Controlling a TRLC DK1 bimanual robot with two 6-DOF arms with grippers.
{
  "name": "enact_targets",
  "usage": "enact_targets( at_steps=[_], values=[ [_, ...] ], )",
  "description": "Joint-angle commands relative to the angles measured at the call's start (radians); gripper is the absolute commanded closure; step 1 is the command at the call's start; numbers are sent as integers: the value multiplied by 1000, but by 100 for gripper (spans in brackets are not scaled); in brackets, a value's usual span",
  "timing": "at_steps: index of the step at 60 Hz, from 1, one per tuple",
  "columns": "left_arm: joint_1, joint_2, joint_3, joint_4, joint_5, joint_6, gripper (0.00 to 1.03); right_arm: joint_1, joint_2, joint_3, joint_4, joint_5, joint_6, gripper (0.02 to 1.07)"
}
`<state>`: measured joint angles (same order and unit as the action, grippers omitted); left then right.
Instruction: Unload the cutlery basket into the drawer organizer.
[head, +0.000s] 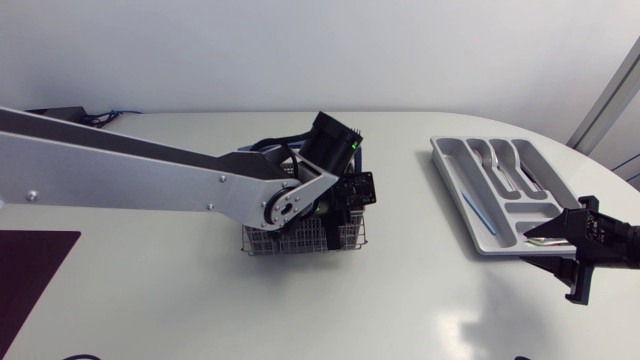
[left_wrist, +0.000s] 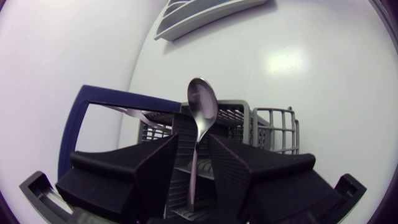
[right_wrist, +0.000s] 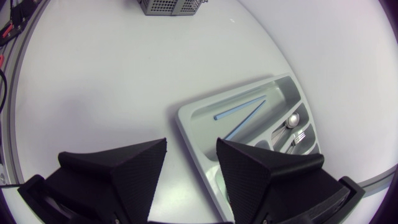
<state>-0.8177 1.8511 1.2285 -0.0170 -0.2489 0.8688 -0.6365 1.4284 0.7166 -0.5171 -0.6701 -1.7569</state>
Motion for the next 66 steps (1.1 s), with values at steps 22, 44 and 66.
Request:
enact_targets(
  at_steps=[22, 44, 66],
  values=[
    [-6, 85, 48, -29, -20, 44, 86, 14, -28, -39, -12, -20, 16, 47],
    [-21, 83, 20, -1, -20, 38, 100, 14, -36, -60, -11, -29, 16, 47],
    [-26, 7, -66, 103, -21, 30, 100, 15, -62, -88, -12, -34, 19, 47]
  ],
)
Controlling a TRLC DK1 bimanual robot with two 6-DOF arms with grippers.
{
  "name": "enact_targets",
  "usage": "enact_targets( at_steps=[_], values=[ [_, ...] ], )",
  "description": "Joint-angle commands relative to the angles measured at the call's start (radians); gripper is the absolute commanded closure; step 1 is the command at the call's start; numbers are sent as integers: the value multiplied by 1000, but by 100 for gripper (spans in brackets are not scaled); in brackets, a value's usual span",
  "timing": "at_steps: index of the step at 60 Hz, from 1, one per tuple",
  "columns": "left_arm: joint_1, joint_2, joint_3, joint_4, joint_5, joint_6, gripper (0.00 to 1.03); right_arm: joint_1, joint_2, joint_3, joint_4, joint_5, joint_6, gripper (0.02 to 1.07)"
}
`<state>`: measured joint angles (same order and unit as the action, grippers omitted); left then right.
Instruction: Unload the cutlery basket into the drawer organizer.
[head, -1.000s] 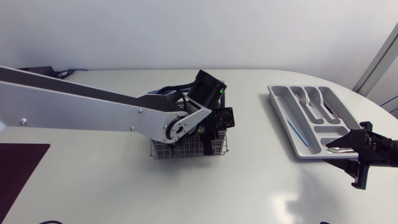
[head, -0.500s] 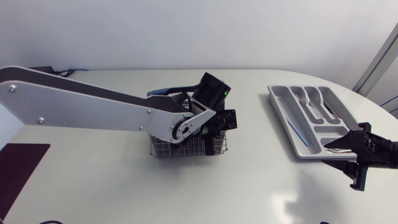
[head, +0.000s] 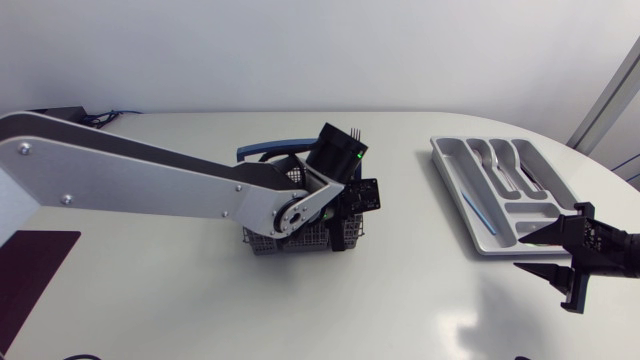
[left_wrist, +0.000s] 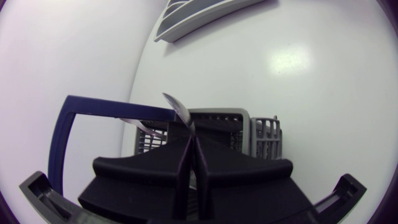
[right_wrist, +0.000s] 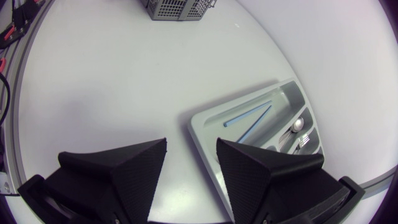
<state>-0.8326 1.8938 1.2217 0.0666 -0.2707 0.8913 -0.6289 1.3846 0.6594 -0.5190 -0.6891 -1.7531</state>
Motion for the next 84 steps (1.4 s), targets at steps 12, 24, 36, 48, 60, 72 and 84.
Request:
enact_targets(
  at_steps=[12, 24, 36, 48, 60, 72, 84],
  values=[
    [-16, -147, -169, 142, -4, 9, 100, 21, -65, -53, -12, -30, 67, 47],
    [-37, -266, -278, 305, -13, 29, 100, 51, -148, -89, -12, -50, 133, 44],
    [-45, -389, -243, 311, -18, -97, 100, 112, -260, -83, -12, -73, 331, 43],
    [-83, -397, -177, 228, -35, -244, 100, 255, -392, -63, -13, -98, 649, 36],
    [-120, -377, -97, 141, -65, -419, 100, 422, -469, -61, 45, -95, 957, 36],
    [-111, -355, -31, 73, -35, -574, 100, 554, -476, -53, 109, -87, 1149, 36],
    [-106, -298, 36, 42, -48, -664, 100, 646, -452, -43, 188, -70, 1311, 36]
  ],
)
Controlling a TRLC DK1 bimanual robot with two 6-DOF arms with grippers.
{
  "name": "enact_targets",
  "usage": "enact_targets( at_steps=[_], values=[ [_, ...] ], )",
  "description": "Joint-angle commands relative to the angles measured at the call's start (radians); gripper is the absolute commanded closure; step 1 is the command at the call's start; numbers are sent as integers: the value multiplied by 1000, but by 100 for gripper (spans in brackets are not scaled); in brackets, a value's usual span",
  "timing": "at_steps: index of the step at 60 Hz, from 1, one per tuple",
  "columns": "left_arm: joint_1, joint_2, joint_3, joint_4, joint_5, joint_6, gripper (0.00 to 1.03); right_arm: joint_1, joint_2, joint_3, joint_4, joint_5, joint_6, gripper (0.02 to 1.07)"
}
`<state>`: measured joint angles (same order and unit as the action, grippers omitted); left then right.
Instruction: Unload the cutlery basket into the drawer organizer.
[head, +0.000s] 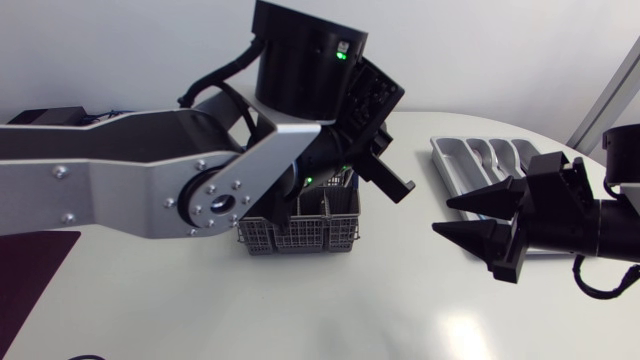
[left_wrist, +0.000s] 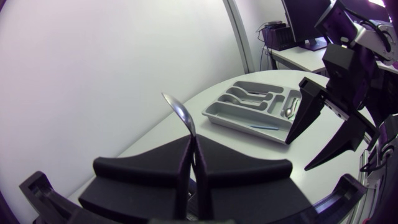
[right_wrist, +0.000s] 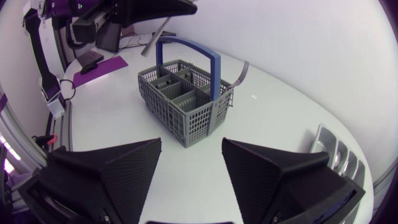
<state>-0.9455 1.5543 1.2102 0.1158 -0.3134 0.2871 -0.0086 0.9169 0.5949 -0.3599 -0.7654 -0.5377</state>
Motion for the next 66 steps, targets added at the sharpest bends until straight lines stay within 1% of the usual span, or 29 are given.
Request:
enact_targets(
  at_steps=[1, 7, 12, 18, 21, 25, 31, 41, 46, 49, 54, 57, 61, 64, 66],
  values=[
    [7, 47, 55, -7, -13, -66, 100, 32, 20, 22, 39, 5, 111, 36],
    [8, 76, 95, -27, -24, -121, 100, 64, 23, 11, 90, 20, 160, 36],
    [22, 107, 135, -59, -26, -189, 100, 108, 14, -10, 133, 67, 176, 36],
    [44, 138, 190, -111, -18, -281, 100, 174, -18, -58, 220, 164, 197, 36],
    [63, 142, 206, -127, 11, -339, 100, 217, -33, -78, 249, 224, 200, 36],
    [77, 144, 212, -134, 43, -387, 100, 269, -53, -101, 283, 293, 208, 36],
    [71, 141, 213, -136, 45, -402, 100, 337, -67, -122, 320, 390, 208, 36],
    [68, 142, 216, -137, 43, -437, 100, 414, -81, -145, 378, 506, 217, 36],
    [68, 142, 224, -139, 43, -463, 100, 480, -84, -161, 424, 610, 214, 36],
    [70, 142, 238, -151, 45, -500, 100, 524, -85, -172, 458, 673, 206, 36],
    [73, 141, 262, -183, 63, -546, 100, 602, -81, -190, 518, 788, 179, 37],
    [74, 136, 269, -196, 91, -579, 100, 641, -70, -199, 558, 847, 157, 37],
    [74, 133, 270, -203, 105, -600, 100, 662, -43, -201, 605, 893, 134, 37],
    [74, 132, 269, -203, 105, -608, 100, 664, -21, -201, 641, 907, 122, 43],
    [76, 132, 269, -200, 103, -611, 100, 664, -7, -198, 661, 914, 122, 44]
  ],
)
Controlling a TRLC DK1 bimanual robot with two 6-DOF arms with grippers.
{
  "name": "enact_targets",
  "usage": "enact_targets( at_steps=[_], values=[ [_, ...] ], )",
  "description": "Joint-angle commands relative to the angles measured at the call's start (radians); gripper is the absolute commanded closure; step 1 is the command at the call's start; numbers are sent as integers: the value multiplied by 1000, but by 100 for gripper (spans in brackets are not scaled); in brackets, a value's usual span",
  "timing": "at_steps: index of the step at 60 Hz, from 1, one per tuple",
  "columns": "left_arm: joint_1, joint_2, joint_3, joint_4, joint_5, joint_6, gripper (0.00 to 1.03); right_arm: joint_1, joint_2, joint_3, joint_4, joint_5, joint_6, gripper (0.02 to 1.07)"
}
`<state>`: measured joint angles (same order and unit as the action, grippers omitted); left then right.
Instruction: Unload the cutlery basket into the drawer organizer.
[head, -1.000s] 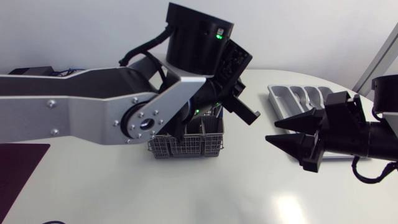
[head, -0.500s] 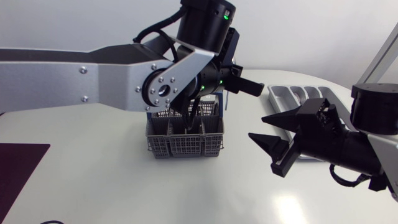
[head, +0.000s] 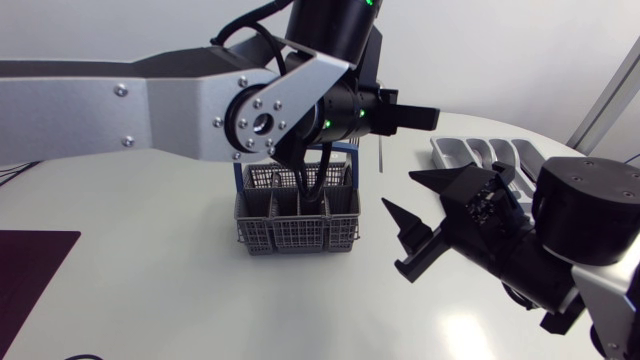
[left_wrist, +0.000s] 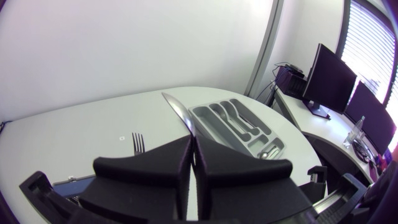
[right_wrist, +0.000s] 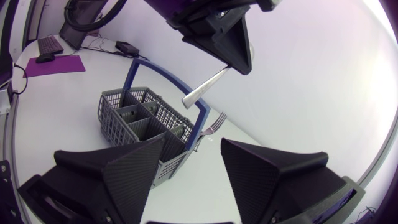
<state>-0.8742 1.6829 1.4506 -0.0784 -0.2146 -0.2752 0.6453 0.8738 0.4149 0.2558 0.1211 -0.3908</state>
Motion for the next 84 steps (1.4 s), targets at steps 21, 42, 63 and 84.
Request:
enact_targets(
  at_steps=[21, 42, 63, 84],
  values=[
    [-34, 101, 63, 91, -198, -44, 99, 8, 142, 18, 134, 84, -20, 48],
    [-83, 178, 125, 104, -275, -65, 97, -4, 202, 35, 246, 166, -26, 57],
    [-92, 178, 126, 86, -267, -81, 95, -22, 223, 53, 266, 173, -13, 96],
    [-91, 176, 123, 78, -235, -91, 85, -53, 240, 65, 255, 164, 0, 101]
  ],
)
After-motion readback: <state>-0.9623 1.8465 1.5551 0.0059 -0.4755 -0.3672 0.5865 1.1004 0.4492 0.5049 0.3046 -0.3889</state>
